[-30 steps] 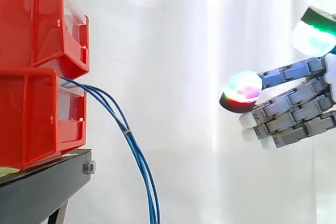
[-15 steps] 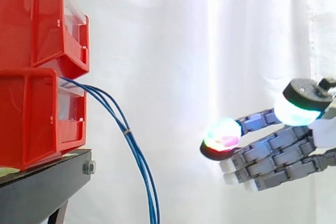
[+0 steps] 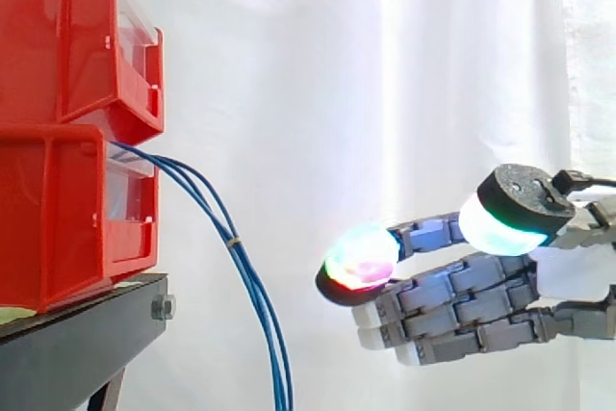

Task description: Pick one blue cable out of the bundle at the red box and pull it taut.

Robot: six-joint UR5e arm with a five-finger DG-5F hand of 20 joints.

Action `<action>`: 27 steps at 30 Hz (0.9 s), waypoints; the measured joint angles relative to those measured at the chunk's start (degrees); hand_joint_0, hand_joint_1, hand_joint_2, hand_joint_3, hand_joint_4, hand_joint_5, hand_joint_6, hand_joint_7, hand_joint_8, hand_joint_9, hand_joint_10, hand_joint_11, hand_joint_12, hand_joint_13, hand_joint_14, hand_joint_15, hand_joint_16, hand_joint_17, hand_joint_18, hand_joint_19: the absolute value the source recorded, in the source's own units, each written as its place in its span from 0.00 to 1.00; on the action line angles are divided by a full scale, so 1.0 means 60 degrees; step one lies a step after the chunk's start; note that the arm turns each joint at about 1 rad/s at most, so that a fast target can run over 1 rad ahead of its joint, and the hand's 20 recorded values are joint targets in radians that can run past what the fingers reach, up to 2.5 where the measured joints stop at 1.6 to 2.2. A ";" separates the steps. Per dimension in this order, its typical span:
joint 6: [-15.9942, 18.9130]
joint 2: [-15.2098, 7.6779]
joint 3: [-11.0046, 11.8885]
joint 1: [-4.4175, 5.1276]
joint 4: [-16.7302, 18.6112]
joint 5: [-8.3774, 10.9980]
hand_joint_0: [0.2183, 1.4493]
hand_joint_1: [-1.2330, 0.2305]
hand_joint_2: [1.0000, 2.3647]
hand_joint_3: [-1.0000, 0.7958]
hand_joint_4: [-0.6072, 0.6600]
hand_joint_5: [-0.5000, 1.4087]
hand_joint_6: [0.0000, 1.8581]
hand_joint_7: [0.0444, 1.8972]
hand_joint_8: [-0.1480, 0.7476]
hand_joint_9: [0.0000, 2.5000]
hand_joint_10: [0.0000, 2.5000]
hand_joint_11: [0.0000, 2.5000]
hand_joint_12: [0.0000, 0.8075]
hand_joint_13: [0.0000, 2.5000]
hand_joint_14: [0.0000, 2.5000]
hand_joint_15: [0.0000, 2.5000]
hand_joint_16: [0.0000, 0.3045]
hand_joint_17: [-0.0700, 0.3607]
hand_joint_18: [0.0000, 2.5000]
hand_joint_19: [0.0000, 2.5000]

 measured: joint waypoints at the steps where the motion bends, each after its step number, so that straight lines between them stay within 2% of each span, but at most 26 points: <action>1: 0.0007 -0.0064 0.0053 0.0031 0.0029 0.0000 0.22 0.27 0.00 0.28 0.65 0.19 0.27 0.34 0.49 0.20 0.00 0.01 0.43 0.12 0.00 0.04 0.18 0.45 0.04 0.04; 5: 0.0109 -0.0455 0.0525 0.0145 -0.0053 -0.0041 0.22 0.28 0.00 0.28 0.65 0.19 0.27 0.35 0.50 0.20 0.00 0.02 0.43 0.12 0.00 0.04 0.18 0.45 0.04 0.04; 9: 0.0421 -0.0985 0.1306 0.0184 -0.0461 -0.0246 0.22 0.29 0.00 0.28 0.66 0.19 0.27 0.35 0.50 0.20 0.00 0.02 0.43 0.12 0.00 0.04 0.18 0.45 0.04 0.04; 12: 0.0529 -0.1197 0.1670 0.0219 -0.0640 -0.0340 0.22 0.30 0.00 0.28 0.67 0.19 0.27 0.35 0.51 0.20 0.00 0.02 0.44 0.12 0.00 0.04 0.18 0.45 0.04 0.04; 20: 0.0562 -0.1518 0.1971 0.0339 -0.0593 -0.0387 0.22 0.31 0.00 0.28 0.68 0.20 0.27 0.36 0.51 0.21 0.00 0.02 0.44 0.12 0.00 0.04 0.18 0.45 0.04 0.04; 27: 0.0717 -0.1948 0.2515 0.0361 -0.0661 -0.0539 0.22 0.32 0.00 0.28 0.76 0.22 0.27 0.43 0.52 0.22 0.00 0.02 0.44 0.12 0.00 0.04 0.18 0.45 0.05 0.04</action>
